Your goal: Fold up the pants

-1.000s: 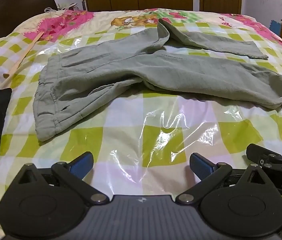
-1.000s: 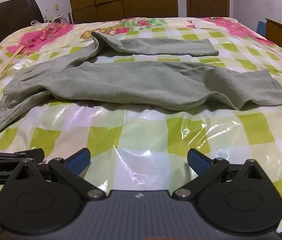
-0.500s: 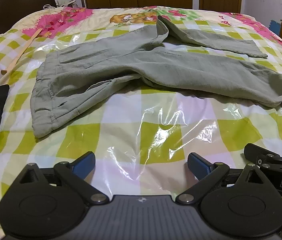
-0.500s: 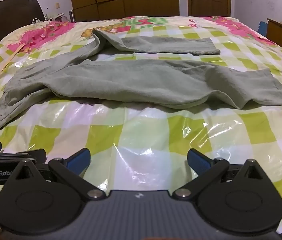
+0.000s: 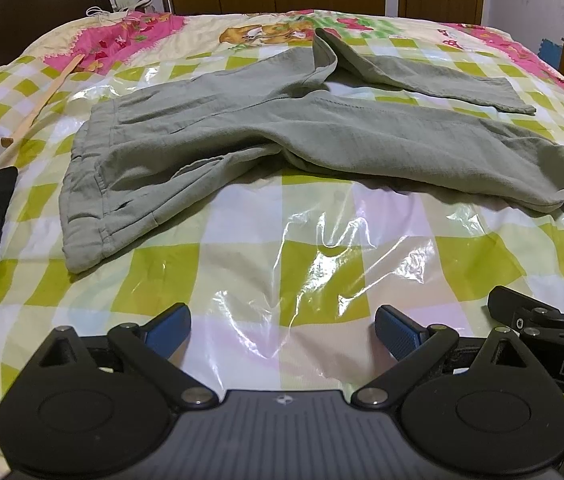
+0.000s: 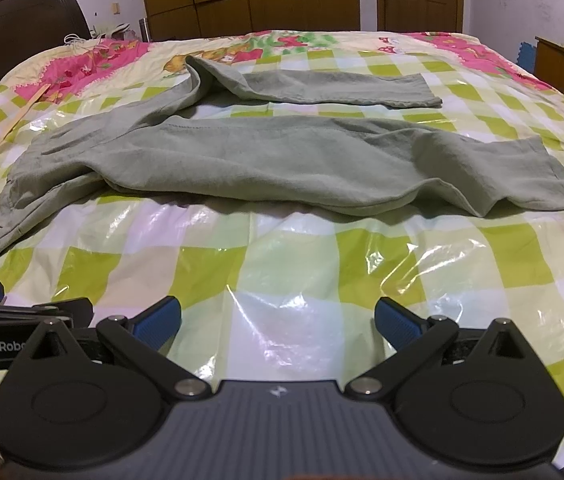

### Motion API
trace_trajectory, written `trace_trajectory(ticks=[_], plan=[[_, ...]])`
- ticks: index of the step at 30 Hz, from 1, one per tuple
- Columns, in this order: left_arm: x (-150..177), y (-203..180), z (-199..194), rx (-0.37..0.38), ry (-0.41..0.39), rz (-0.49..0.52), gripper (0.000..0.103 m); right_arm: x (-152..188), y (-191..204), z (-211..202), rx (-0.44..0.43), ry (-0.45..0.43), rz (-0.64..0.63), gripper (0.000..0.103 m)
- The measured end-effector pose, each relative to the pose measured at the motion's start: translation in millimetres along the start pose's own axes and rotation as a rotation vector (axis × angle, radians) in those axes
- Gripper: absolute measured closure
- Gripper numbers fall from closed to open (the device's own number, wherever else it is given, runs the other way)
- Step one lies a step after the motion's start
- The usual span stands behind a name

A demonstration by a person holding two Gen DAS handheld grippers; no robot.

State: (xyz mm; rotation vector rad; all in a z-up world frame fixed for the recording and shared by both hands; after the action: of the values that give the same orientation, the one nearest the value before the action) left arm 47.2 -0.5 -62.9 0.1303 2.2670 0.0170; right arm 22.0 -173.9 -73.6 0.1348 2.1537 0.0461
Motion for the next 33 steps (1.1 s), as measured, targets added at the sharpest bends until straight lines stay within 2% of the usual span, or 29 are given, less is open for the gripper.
trace_trajectory(ticks=[33], plan=[[2.7, 0.6, 0.3, -0.003, -0.004, 0.01, 0.0, 1.9, 0.0, 1.7, -0.001, 0.005, -0.007, 0.001]])
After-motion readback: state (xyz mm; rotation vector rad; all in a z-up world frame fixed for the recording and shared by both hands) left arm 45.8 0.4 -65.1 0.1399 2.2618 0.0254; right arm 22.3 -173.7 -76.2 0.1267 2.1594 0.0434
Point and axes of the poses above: each gripper's, at about its wrist camera, not at the fingertips, and z roughly the way its jaws point, y to its left, x to its underside, the point moved 7 cm from there along z, roughly the way its jaws point, and after that the axes turned 10 degrees about -y, right-handed, at the moved point
